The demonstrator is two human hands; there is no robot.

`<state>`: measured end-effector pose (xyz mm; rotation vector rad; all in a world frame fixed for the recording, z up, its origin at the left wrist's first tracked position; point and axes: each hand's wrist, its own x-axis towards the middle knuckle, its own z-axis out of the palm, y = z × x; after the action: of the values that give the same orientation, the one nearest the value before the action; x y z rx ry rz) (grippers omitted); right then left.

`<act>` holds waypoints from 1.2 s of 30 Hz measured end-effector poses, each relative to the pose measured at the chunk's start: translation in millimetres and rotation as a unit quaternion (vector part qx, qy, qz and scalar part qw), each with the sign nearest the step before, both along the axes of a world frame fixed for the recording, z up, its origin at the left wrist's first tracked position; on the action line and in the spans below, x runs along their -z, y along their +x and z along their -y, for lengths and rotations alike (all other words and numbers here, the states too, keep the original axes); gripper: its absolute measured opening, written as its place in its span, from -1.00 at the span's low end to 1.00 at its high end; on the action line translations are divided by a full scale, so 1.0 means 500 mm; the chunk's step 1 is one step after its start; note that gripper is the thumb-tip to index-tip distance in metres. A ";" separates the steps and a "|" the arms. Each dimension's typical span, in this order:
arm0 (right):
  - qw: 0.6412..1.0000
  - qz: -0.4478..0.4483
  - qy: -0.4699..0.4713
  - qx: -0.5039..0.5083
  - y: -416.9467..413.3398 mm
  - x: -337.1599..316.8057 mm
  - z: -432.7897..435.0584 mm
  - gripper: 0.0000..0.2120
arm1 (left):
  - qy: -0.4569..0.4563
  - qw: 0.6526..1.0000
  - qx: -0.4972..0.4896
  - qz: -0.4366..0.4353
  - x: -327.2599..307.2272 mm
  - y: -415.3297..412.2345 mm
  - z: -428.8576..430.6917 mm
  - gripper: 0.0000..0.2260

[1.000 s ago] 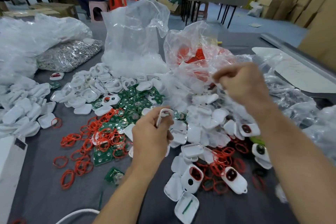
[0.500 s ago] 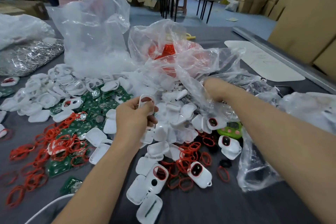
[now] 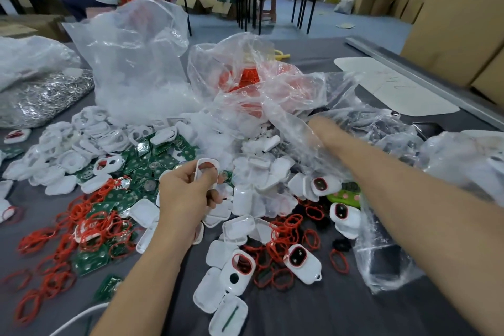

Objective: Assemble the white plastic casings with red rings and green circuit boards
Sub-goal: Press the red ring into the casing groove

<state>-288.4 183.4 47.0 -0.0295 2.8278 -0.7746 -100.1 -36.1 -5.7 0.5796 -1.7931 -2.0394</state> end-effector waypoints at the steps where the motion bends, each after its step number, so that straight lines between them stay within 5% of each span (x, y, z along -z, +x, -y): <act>1: 0.999 0.019 -0.044 -0.019 0.001 -0.002 0.003 -0.77 | -0.004 1.000 0.003 -0.001 0.000 -0.002 -0.001 -0.87; 5: 0.997 0.039 -0.028 -0.064 -0.006 -0.003 -0.002 -0.77 | 0.005 1.000 0.004 0.003 0.002 -0.003 0.000 -0.88; 11: 0.989 -0.098 0.099 -0.054 -0.002 -0.003 -0.019 -0.74 | 0.002 1.000 0.006 0.004 0.005 0.000 0.007 -0.88; 17: 0.979 -0.067 0.171 -0.087 0.013 0.002 -0.029 -0.73 | -0.004 1.000 0.010 0.005 0.009 0.002 0.004 -0.86; 23: 0.966 -0.171 0.195 -0.010 0.039 -0.021 -0.026 -0.67 | -0.024 1.000 0.014 0.005 0.013 0.004 0.005 -0.82; 26: 0.939 -0.311 0.112 0.100 0.078 -0.060 -0.027 -0.77 | -0.024 1.000 0.015 -0.002 0.014 0.005 -0.002 -0.81; 28: 0.922 -0.364 -0.060 0.115 0.129 -0.085 0.001 -0.77 | -0.009 1.000 0.023 -0.014 0.009 0.005 -0.011 -0.81; 32: 0.908 -0.170 -0.382 -0.007 0.250 -0.055 0.117 -0.86 | -0.001 0.997 0.067 -0.034 0.003 0.010 -0.019 -0.78; 36: 0.909 -0.069 -0.409 -0.031 0.289 0.025 0.170 -0.88 | -0.017 0.998 0.059 -0.024 0.005 0.023 -0.018 -0.75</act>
<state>-144.0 98.6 34.5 -0.3075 2.3753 -1.9298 -88.8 -26.9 -8.4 0.4198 -1.8703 -2.0764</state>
